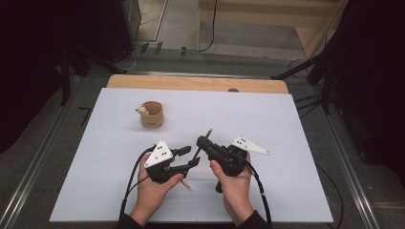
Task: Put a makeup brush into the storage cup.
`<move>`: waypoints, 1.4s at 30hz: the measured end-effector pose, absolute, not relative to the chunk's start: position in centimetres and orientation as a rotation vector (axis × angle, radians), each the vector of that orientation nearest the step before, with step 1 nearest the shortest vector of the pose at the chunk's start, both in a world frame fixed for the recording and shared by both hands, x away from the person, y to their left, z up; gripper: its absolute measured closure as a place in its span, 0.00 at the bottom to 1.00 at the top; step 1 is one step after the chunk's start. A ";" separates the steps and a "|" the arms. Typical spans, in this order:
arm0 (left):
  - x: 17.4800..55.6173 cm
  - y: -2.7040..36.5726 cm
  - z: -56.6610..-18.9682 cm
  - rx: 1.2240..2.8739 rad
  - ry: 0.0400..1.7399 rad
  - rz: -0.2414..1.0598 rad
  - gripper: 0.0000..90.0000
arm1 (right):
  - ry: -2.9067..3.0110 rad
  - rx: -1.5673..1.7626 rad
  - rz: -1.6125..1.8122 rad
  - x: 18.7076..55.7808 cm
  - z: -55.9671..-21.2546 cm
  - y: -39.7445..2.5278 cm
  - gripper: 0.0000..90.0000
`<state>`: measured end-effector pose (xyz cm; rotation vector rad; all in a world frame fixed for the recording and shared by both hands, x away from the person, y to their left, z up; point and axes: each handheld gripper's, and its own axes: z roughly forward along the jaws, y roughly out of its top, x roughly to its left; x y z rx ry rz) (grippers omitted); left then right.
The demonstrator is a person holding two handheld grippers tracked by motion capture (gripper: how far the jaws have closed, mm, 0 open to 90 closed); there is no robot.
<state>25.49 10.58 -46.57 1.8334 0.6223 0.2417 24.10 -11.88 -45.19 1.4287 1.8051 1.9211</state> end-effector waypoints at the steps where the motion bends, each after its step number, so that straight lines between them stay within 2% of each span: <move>1: 25.5 10.5 -46.5 1.840 0.617 0.246 0.55 | 1.818 1.411 1.910 24.0 -45.1 -11.7 0.94; 7: 25.3 10.4 -46.3 1.848 0.616 0.247 0.58 | 1.887 1.310 1.853 23.6 -44.7 -10.8 0.94; 27: 25.4 10.4 -46.1 1.840 0.624 0.174 0.83 | 1.974 1.173 1.788 23.1 -44.5 -9.4 0.94; 31: 25.4 10.4 -46.1 1.844 0.618 0.160 0.92 | 1.977 1.182 1.792 23.2 -44.5 -9.5 0.93; 34: 25.3 10.4 -46.0 1.843 0.609 0.167 0.93 | 1.973 1.169 1.805 23.2 -44.4 -9.5 0.93; 35: 25.3 10.4 -45.9 1.844 0.610 0.170 0.93 | 1.971 1.160 1.803 23.2 -44.4 -9.5 0.90; 38: 25.4 10.5 -45.9 1.843 0.606 0.170 0.94 | 1.932 1.177 1.810 23.3 -44.4 -9.7 0.66; 42: 25.6 10.8 -46.0 1.843 0.615 0.180 0.94 | 1.898 1.150 1.838 23.5 -44.1 -10.5 0.45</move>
